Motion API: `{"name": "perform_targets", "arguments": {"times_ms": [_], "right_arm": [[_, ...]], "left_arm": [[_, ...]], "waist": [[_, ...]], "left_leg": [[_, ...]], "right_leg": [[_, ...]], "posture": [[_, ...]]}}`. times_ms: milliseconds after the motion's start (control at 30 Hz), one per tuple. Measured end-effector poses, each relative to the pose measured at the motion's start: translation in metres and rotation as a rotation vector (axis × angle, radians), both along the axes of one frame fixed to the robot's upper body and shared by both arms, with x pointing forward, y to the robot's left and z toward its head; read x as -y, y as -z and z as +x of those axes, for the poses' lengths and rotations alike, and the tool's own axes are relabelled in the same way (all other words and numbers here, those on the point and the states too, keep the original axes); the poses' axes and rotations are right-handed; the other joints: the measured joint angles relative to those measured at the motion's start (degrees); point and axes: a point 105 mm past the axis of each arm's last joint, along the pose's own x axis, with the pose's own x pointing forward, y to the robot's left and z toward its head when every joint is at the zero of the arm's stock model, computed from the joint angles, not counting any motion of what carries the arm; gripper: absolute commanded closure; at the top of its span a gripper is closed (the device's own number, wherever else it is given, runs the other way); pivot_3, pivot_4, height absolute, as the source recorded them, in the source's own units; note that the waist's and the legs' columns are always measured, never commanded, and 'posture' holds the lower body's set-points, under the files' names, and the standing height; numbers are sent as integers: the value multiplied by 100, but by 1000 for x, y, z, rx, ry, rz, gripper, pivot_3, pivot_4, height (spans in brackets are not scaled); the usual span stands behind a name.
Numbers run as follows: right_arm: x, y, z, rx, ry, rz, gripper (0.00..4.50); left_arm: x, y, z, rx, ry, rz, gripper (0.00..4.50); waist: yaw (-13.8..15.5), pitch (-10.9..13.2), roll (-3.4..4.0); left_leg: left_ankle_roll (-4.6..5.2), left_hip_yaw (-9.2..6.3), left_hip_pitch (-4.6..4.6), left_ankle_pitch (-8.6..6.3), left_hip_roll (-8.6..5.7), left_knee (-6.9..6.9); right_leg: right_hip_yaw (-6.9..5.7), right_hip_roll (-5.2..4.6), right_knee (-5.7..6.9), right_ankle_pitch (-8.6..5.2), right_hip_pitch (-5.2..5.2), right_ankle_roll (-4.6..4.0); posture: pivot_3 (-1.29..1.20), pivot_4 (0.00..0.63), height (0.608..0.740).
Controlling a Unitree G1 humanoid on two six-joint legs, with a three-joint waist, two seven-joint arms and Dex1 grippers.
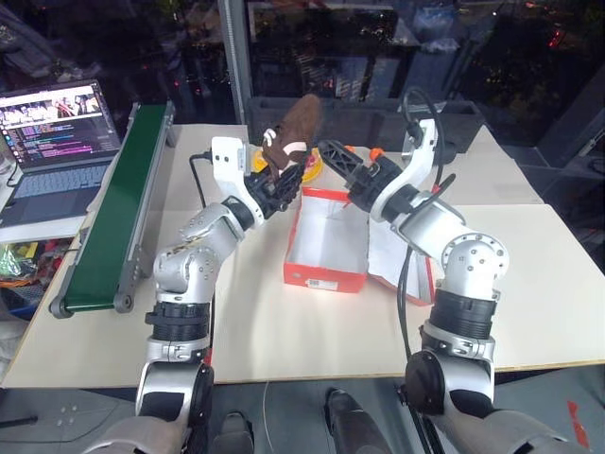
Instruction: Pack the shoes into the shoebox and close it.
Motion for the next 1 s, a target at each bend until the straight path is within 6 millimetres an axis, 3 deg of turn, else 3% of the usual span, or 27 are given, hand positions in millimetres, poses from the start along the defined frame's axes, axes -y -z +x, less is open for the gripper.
{"name": "perform_targets", "arguments": {"times_ms": [433,567,833,867,1000], "right_arm": [[-5,-13,6,-6,12,33,0],[-5,-12,6,-15,22,35,992],[-5,-10,7,-26,27,34,3813],[-5,-10,7,-26,26,33,3983],[-6,-7,7,-29,31,25,3983]], "left_arm": [[14,9,-6,-21,82,34,2696],[14,9,-6,-21,79,34,2696],[12,8,-5,-17,77,39,2696],[12,8,-5,-17,77,43,2696],[12,10,-5,-13,72,73,2696]], "waist": [[-31,2,3],[-31,2,3],[-31,3,4],[-31,3,4],[-31,3,4]], "left_leg": [[1,-1,-4,0,0,-3],[1,-1,-4,0,0,-3],[1,-1,-5,0,0,-3],[1,-1,-5,0,0,-4],[1,-2,-4,0,0,-4]], "right_leg": [[0,0,-4,-1,-2,0],[-1,0,-4,-1,-2,0],[-1,0,-5,-2,-2,1],[-1,0,-5,-2,-2,1],[-1,0,-5,-2,-2,1]], "posture": [[0,150,710],[0,150,710],[0,150,710],[0,150,710],[0,150,710]]}}
